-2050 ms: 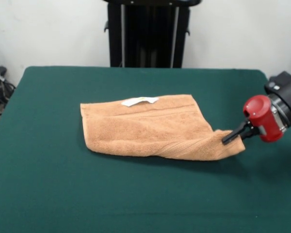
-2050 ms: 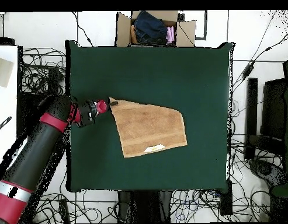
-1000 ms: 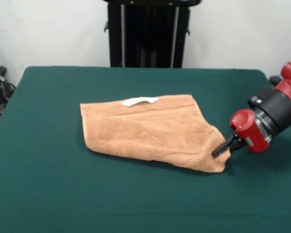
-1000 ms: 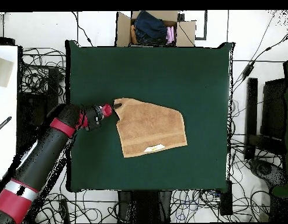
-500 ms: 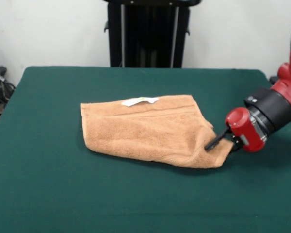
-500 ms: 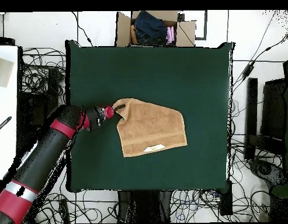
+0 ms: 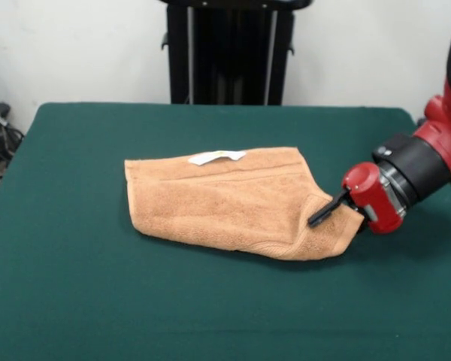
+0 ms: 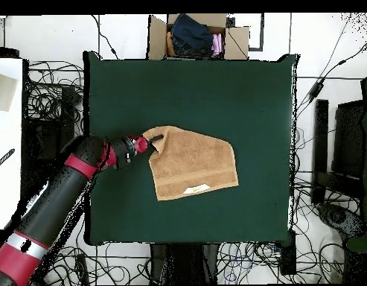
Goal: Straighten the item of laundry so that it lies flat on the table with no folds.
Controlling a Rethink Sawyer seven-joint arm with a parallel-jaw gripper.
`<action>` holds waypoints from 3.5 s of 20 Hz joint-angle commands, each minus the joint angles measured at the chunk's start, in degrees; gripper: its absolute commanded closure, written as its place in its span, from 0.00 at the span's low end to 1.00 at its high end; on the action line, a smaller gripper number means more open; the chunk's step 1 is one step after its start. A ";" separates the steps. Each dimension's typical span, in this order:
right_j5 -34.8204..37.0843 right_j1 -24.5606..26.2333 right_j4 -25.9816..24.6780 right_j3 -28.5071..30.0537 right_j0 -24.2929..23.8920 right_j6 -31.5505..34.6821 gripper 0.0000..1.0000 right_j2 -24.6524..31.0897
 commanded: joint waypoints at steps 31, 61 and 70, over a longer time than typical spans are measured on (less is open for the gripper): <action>4.70 6.27 5.76 -5.91 -1.28 21.30 1.00 2.18; 20.56 14.91 11.44 -23.95 -8.43 29.89 1.00 -9.62; 39.87 19.48 13.56 -34.04 -14.28 44.08 1.00 -25.90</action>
